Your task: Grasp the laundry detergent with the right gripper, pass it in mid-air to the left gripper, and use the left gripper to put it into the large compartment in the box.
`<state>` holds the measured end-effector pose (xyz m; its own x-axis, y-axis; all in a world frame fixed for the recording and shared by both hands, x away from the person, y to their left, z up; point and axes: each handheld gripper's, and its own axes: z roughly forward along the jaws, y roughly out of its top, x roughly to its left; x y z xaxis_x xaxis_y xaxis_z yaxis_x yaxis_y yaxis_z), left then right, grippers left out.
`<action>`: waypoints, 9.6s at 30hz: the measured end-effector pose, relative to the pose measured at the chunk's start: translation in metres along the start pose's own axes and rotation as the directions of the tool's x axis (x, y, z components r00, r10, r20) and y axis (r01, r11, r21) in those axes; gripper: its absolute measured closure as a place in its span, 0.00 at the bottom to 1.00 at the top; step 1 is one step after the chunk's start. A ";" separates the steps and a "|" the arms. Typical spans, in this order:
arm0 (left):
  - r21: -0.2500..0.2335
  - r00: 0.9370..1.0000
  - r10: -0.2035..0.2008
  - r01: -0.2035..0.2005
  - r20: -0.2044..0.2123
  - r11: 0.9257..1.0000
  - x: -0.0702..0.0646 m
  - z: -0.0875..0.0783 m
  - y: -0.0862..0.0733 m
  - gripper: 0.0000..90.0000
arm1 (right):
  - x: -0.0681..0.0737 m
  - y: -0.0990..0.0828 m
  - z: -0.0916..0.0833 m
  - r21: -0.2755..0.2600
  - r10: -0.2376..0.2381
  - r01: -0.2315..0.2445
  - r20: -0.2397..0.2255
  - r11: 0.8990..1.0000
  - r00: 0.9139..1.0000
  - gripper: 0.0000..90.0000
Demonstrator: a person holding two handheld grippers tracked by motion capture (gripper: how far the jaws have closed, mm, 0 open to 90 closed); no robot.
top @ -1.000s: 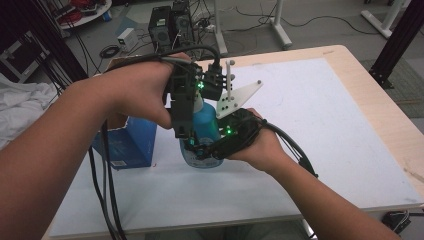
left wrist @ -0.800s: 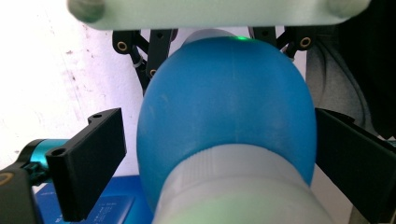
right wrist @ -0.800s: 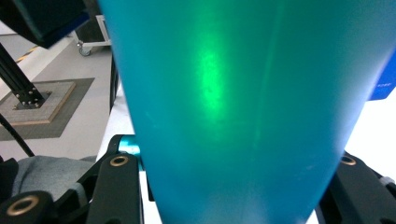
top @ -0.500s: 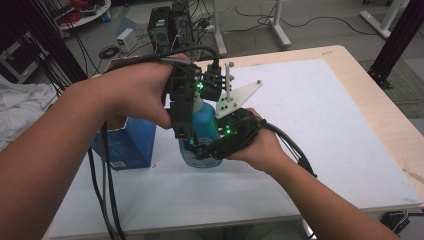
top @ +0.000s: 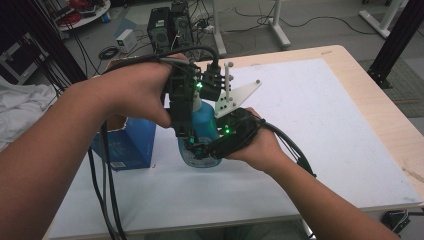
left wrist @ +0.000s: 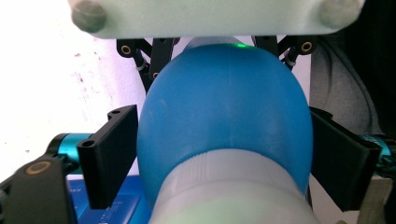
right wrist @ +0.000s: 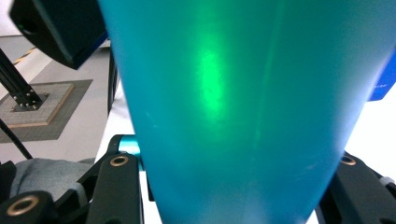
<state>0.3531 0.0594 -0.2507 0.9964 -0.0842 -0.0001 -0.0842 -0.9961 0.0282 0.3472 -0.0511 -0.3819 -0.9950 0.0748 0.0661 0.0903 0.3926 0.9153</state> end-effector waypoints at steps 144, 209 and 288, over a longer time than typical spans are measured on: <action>0.002 0.101 -0.995 0.995 0.024 0.101 0.064 -0.091 -0.205 0.42 | 0.000 0.071 -0.138 0.479 -0.125 0.059 0.107 0.876 0.986 0.01; 0.060 0.650 -0.760 0.759 -0.011 0.649 0.074 0.035 -0.197 0.41 | -0.004 0.063 -0.138 0.484 -0.109 0.030 0.135 0.875 0.985 0.01; 0.025 0.955 -0.292 0.291 0.042 0.956 0.097 -0.007 -0.061 0.02 | -0.015 0.075 -0.165 0.741 -0.064 0.012 0.041 0.672 0.997 0.01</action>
<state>0.4553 0.1123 -0.2455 0.9766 0.2092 -0.0504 0.2096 -0.9778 0.0020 0.3615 -0.1743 -0.2490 -0.9961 0.0875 -0.0088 0.0800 0.9435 0.3215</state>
